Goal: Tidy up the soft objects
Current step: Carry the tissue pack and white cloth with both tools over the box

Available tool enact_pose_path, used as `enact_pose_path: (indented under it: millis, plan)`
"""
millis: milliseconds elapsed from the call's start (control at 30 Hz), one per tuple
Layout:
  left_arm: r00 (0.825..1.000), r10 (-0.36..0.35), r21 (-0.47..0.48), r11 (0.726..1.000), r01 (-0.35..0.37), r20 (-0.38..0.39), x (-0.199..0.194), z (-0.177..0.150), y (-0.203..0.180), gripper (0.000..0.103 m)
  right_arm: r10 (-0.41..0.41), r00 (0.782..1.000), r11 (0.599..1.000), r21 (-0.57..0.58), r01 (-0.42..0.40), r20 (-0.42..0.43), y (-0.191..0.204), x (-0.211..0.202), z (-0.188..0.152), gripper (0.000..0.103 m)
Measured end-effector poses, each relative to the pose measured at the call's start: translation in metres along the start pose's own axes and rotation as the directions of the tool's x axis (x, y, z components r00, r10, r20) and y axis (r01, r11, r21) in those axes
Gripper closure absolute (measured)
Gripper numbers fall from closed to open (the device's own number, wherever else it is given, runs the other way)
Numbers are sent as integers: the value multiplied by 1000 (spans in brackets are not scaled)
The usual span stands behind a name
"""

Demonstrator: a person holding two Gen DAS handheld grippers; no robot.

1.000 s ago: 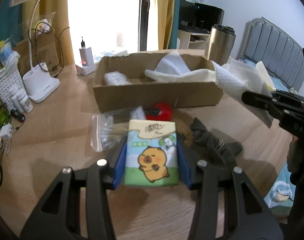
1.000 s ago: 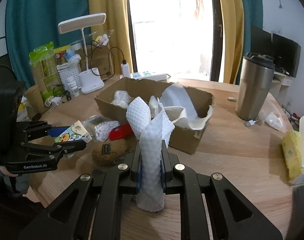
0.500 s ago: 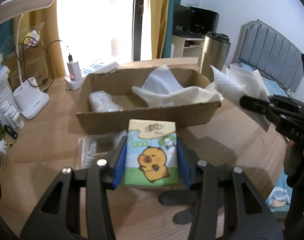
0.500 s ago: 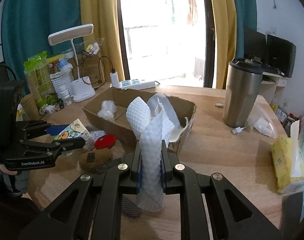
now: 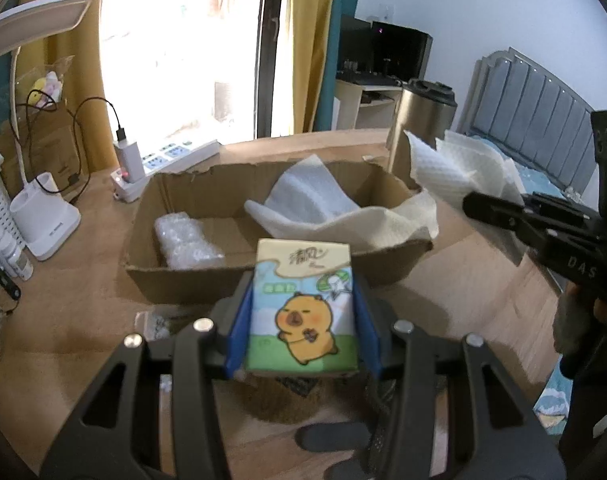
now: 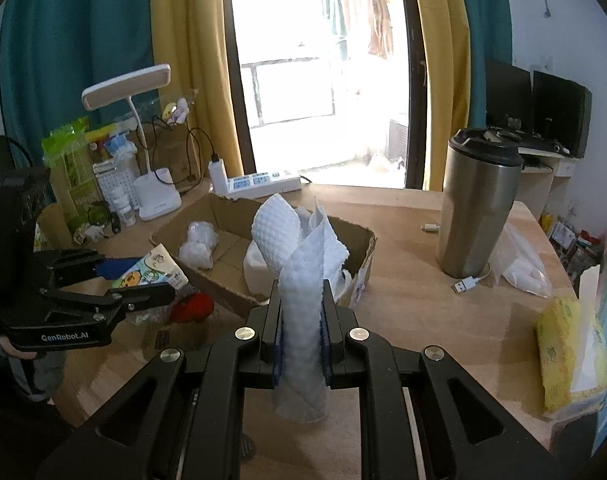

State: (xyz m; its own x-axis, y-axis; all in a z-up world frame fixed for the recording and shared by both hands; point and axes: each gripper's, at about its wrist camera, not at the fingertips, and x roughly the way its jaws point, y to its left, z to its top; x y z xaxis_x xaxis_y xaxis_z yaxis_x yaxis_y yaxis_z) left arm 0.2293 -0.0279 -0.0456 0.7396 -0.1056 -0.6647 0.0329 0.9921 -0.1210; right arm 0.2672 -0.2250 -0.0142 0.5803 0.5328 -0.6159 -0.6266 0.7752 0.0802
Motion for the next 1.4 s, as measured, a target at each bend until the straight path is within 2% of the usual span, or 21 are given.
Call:
enact_pose_path:
  millis: [867,1133,1400]
  plan:
    - [999,-49,0,999,49,21,49,42,-7,56,73,997,997,20,-73,-7,-16,57,30,87]
    - [998,-60,-15,998,60,-10,76,47,-5,56,85,995,996,30,-84,-44,-23,82,29,87]
    - [992,-84,-42,996,80,-99,105,42,2,54,73,991,997,17,-72,-114,-24,108,21,85]
